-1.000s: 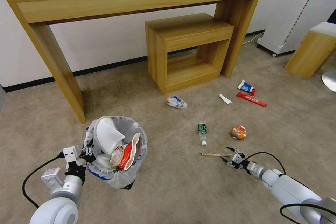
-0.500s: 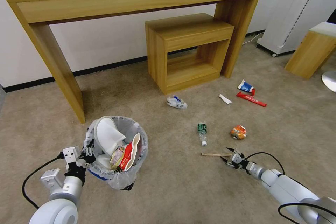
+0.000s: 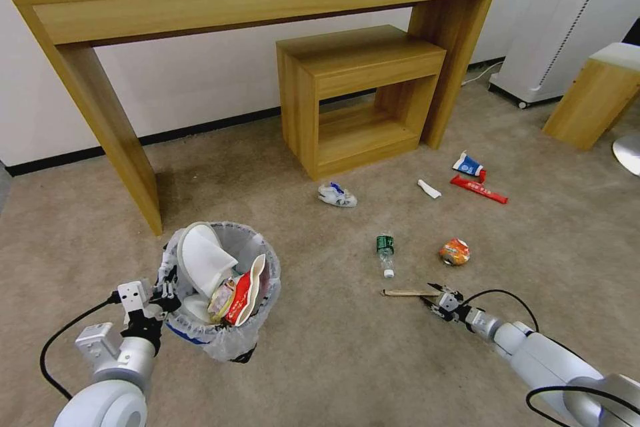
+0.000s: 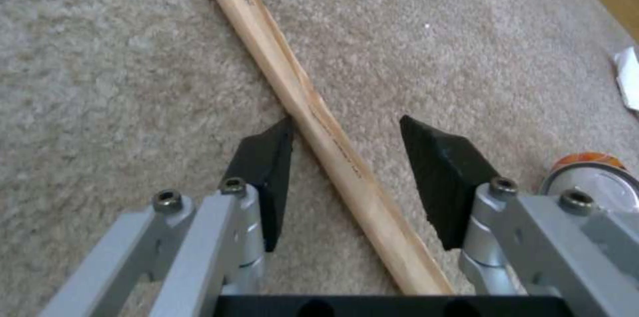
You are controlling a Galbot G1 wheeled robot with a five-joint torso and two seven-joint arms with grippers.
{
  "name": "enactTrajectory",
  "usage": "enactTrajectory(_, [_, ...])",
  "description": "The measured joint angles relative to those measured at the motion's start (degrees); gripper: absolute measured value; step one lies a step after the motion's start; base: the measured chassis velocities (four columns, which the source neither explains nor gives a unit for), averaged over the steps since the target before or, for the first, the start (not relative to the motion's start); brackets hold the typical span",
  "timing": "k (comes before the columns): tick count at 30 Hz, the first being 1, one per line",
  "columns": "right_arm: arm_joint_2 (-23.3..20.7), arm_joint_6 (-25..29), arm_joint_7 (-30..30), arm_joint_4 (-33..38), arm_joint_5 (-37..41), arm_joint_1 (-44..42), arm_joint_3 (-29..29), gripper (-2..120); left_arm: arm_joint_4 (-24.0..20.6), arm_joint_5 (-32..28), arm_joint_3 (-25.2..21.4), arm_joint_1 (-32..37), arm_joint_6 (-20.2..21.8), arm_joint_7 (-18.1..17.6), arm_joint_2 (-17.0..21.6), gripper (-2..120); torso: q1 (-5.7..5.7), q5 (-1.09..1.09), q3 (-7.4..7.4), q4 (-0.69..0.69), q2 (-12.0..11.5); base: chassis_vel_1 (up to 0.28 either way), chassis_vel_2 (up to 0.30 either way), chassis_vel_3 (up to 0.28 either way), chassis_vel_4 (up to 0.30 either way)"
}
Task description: Pick up the trash bin and place the garbage on the floor into it.
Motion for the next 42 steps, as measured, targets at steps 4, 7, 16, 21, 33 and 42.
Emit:
enactTrajectory(4, [0.1,0.0,0.0,0.0,0.0,0.0,0.0,41,0.0,0.0,-0.1,0.2,-0.1,0.0,0.0,2,0.00,0.00,0.00,0.00,0.0,0.000,0.000,0.000,0.000])
enactTrajectory(7, [0.2,-0.1,0.0,-0.2,0.0,0.0,0.0,41,0.0,0.0,-0.1,0.4,-0.4,0.0,-0.1,2,0.00,0.00,0.00,0.00,0.0,0.000,0.000,0.000,0.000])
enactTrajectory(16, [0.3,-0.1,-0.2,-0.2,0.0,0.0,0.0,24,0.0,0.0,-0.3,0.6,-0.7,0.0,-0.1,2,0.00,0.00,0.00,0.00,0.0,0.000,0.000,0.000,0.000])
enactTrajectory(21, [0.4,-0.1,-0.4,-0.4,0.0,0.2,0.0,5,0.0,0.0,-0.3,0.5,-0.7,0.0,-0.2,2,0.00,0.00,0.00,0.00,0.0,0.000,0.000,0.000,0.000])
enactTrajectory(33, [0.3,-0.2,-0.6,0.4,0.6,0.3,0.0,0,0.4,0.0,-0.4,0.5,-0.7,0.0,-0.1,2,0.00,0.01,0.00,0.00,0.0,0.000,0.000,0.000,0.000])
enactTrajectory(42, [-1.1,0.2,-0.5,2.1,3.6,0.5,-0.4,0,1.2,-0.1,0.1,-0.6,-0.7,-0.2,0.0,2,0.00,-0.01,0.00,0.00,0.0,0.000,0.000,0.000,0.000])
